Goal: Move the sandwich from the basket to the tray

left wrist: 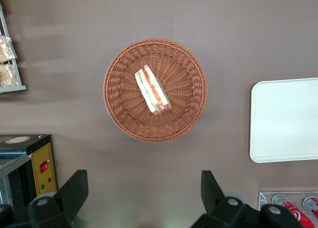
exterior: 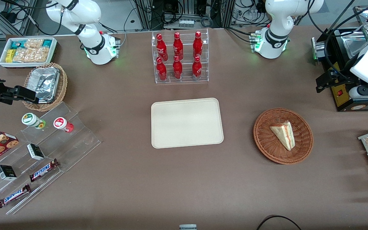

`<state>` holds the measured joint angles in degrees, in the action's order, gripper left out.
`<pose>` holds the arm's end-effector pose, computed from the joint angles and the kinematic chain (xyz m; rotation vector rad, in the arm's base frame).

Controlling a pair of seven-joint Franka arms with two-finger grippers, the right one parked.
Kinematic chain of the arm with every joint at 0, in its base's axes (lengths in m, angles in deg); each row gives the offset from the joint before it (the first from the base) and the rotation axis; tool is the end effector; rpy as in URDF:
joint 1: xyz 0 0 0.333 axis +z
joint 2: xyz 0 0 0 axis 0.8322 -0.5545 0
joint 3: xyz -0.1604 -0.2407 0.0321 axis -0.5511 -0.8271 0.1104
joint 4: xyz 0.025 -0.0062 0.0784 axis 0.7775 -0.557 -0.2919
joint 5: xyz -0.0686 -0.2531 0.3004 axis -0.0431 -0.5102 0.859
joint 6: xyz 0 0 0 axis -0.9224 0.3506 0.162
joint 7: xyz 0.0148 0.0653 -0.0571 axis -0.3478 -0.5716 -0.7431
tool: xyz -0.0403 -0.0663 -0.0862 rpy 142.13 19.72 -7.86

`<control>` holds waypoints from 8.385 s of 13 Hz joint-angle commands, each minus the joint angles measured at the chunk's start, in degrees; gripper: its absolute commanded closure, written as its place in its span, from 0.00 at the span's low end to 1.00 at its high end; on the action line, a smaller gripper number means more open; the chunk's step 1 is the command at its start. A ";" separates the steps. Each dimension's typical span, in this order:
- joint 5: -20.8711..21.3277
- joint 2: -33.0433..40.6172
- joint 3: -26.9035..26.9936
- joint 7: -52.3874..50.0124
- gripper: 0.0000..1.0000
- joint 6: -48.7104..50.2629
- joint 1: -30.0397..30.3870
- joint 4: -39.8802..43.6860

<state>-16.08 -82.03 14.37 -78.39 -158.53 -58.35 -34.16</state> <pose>0.5463 -0.0451 0.5913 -3.1332 0.0018 0.0512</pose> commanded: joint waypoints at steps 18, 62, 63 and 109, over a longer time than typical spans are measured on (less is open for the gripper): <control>1.53 -9.35 -0.19 -29.70 0.00 -49.64 -0.52 -34.69; 0.74 -37.47 -0.28 -45.34 1.00 -25.46 -38.92 10.58; 0.74 -38.53 -0.28 -46.49 1.00 -27.74 -39.88 10.49; -2.16 1.72 0.77 0.70 0.00 -4.03 -0.61 -4.73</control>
<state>-17.29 -80.89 15.80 -78.94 -163.10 -60.09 -39.97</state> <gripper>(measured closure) 0.000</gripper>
